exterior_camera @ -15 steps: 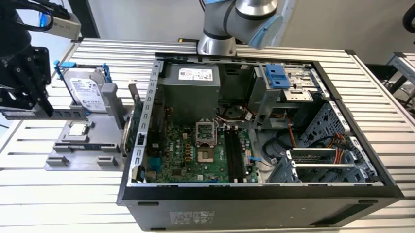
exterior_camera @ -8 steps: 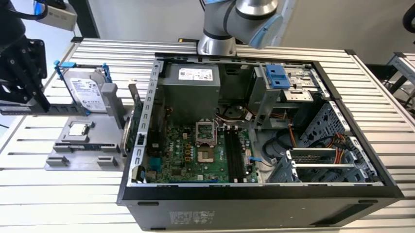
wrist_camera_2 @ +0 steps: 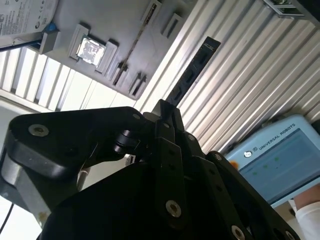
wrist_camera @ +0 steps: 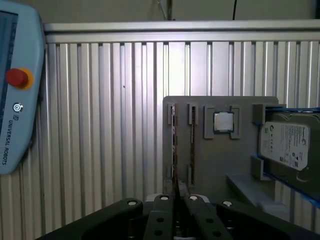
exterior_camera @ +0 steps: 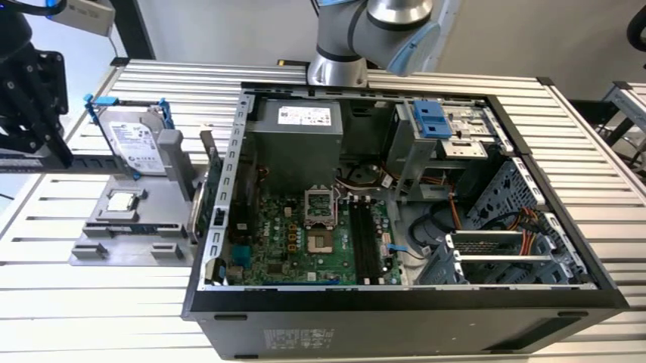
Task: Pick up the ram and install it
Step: 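Pick up the ram and move it above insertion slot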
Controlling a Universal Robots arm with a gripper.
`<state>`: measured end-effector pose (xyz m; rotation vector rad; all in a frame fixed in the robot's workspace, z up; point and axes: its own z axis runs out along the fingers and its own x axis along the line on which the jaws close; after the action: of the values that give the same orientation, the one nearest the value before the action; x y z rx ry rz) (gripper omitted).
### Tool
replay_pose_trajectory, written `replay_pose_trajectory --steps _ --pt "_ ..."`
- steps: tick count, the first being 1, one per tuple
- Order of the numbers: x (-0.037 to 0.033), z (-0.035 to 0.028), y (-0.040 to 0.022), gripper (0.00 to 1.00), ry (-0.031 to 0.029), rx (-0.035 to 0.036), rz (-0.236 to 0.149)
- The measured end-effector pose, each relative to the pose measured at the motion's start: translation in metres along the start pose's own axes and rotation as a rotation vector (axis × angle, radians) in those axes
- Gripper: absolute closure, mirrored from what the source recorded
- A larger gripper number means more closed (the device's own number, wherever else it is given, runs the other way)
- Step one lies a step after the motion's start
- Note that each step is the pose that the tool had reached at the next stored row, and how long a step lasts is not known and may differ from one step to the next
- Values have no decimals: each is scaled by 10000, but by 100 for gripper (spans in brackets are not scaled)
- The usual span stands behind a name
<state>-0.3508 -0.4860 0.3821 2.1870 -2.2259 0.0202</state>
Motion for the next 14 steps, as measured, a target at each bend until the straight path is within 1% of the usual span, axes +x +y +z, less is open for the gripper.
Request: replay_pose_trajectory --steps 5,12,14 --pt "1 -66 2 100 0 1 1" --pt "1 -69 1 100 2 1 1" --pt "0 -70 -14 100 4 -1 1"
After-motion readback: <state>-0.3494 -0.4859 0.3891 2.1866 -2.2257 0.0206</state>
